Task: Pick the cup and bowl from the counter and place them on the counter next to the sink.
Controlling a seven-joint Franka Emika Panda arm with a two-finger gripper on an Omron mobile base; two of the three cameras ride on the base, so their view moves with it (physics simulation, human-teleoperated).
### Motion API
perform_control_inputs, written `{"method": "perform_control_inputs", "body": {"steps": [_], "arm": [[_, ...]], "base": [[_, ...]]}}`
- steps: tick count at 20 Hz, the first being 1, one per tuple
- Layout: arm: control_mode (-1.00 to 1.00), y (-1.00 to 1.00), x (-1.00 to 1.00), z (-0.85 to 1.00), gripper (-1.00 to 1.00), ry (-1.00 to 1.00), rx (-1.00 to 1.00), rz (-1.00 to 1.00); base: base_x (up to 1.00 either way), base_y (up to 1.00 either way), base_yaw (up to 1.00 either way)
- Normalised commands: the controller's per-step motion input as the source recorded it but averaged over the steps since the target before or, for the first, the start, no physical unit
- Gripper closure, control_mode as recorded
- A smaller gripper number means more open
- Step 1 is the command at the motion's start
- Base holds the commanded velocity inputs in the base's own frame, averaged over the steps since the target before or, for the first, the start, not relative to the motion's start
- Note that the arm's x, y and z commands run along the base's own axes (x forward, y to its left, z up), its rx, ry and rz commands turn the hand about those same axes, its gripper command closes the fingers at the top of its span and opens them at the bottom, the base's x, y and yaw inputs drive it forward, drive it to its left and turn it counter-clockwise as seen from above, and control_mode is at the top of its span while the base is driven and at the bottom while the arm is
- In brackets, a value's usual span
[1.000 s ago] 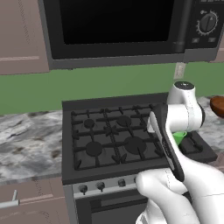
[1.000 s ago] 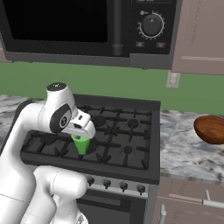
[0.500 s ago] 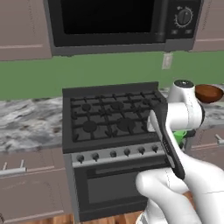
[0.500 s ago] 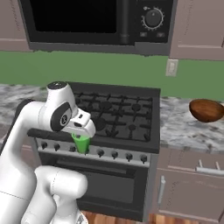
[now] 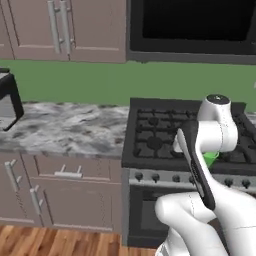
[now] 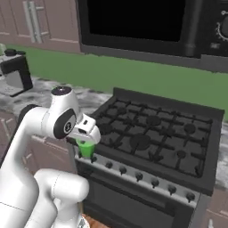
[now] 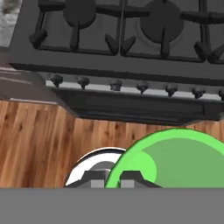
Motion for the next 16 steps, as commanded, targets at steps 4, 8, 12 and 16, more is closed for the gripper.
{"method": "perform_control_inputs", "body": {"steps": [4, 8, 12, 16], "arm": [[1.00, 0.00, 0.00, 0.00, 1.00, 0.00, 0.00, 0.00], [1.00, 0.00, 0.00, 0.00, 1.00, 0.00, 0.00, 0.00], [1.00, 0.00, 0.00, 0.00, 1.00, 0.00, 0.00, 0.00], [1.00, 0.00, 0.00, 0.00, 1.00, 0.00, 0.00, 0.00]], "base": [[0.00, 0.35, 0.84], [-0.04, 0.23, 0.79], [-0.11, 0.31, 0.77], [-0.20, 0.33, 0.74]]}}
